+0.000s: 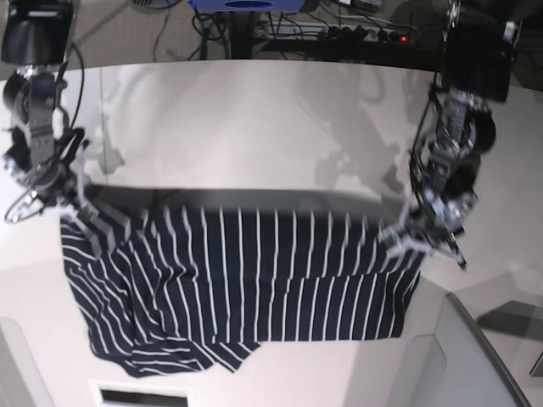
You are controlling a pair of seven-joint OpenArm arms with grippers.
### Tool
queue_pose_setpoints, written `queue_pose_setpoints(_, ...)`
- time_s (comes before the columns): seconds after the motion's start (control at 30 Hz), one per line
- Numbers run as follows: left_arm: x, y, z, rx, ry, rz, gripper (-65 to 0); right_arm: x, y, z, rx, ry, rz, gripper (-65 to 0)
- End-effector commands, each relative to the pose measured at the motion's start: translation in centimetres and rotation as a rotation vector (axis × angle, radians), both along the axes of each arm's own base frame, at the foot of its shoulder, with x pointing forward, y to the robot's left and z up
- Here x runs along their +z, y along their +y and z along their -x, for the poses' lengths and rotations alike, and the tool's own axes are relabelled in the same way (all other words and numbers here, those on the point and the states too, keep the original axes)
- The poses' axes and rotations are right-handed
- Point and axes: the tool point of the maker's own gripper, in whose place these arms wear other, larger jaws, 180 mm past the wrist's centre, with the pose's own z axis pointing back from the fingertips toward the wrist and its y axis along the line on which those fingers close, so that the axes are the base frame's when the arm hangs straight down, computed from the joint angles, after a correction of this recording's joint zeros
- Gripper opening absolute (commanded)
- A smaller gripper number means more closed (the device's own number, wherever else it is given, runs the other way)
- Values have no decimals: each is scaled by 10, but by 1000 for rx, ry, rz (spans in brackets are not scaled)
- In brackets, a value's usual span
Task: Layout the t-shirt on the table in an organized manner, then fold the t-shirt properly
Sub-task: 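Lay the shirt down on the table, dragging it toward the robot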
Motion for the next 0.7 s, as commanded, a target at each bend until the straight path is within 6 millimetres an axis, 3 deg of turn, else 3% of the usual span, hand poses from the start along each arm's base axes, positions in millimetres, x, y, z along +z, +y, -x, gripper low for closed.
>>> queue_pose_setpoints(0.0,27,14,-15,10,-82,-47,-650,28,-14,-21,-10,-92,42,-650)
queue_pose_setpoints(0.2,31,40,-1,47,-77,-81,-650,30,-11,-1,10,-86,63,-650)
queue_pose_setpoints(0.3,38,41,5,30,-83,-96,-650,33,-13,14,5,-68,94,-650)
queue_pose_setpoints(0.47,6,35,57,-22,62,-105,-650,15,-12,57,5,26,108,-650)
queue_pose_setpoints(0.6,-21,35,97,-25,160,-103,-650,-1,2,77,0,68,73,-650)
queue_pose_setpoints(0.67,-23,39,110,-10,175,-101,-650,-3,3,82,1,80,71,-650)
